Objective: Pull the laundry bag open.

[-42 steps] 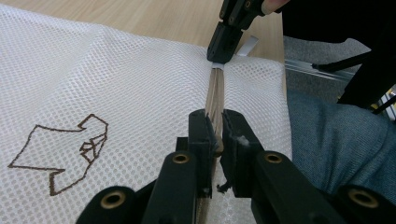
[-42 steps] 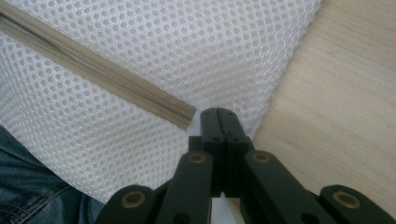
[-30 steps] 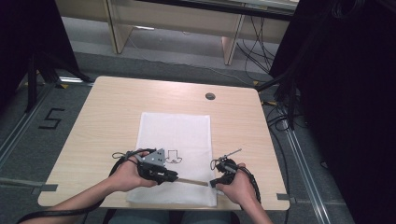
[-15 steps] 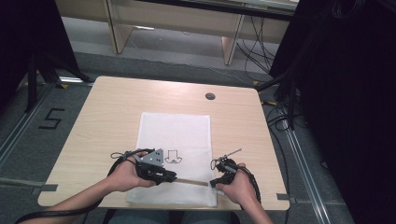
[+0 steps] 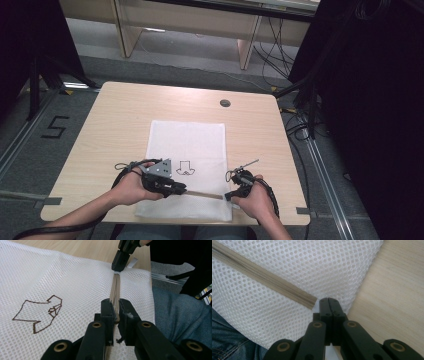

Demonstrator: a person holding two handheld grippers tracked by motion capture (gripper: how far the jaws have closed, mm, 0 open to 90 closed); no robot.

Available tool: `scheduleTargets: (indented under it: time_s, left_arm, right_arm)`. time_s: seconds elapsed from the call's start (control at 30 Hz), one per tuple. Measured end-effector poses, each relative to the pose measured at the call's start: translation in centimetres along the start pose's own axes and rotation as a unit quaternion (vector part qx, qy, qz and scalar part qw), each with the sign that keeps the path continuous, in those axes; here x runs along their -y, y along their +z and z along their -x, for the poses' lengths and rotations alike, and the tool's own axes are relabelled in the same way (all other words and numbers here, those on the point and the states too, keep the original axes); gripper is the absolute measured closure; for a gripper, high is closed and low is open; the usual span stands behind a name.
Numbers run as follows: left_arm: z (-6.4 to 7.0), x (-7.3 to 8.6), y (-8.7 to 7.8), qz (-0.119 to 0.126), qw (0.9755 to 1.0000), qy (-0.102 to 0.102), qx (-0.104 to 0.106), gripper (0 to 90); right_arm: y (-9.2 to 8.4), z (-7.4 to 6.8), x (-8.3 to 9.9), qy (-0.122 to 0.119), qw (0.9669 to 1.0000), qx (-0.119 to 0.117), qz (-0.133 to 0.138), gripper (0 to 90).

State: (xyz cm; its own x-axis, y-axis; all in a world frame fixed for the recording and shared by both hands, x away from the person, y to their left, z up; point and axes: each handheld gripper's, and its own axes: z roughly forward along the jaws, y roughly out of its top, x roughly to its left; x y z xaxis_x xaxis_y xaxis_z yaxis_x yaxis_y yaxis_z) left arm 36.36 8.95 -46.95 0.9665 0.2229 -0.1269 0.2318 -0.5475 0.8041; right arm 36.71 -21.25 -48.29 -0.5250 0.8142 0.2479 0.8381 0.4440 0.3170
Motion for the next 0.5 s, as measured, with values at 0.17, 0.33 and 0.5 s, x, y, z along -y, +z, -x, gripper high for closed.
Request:
scheduleTargets:
  time_s: [0.17, 0.33, 0.5]
  left_arm:
    - [0.11, 0.11, -0.06, 0.000, 1.0000, -0.009, -0.004, 81.6]
    - [-0.01, 0.61, -0.50, 0.002, 0.9999, -0.015, -0.005, 81.7]
    - [-0.02, 0.64, -0.58, 0.005, 0.9999, -0.014, -0.004, 81.7]
  right_arm:
    - [0.02, 0.06, 0.02, -0.001, 1.0000, 0.000, 0.000, 90.0]
    - [0.00, 0.03, 0.00, 0.000, 1.0000, -0.001, 0.000, 90.0]
    - [-0.01, 0.02, -0.03, -0.001, 1.0000, -0.001, -0.002, 90.0]
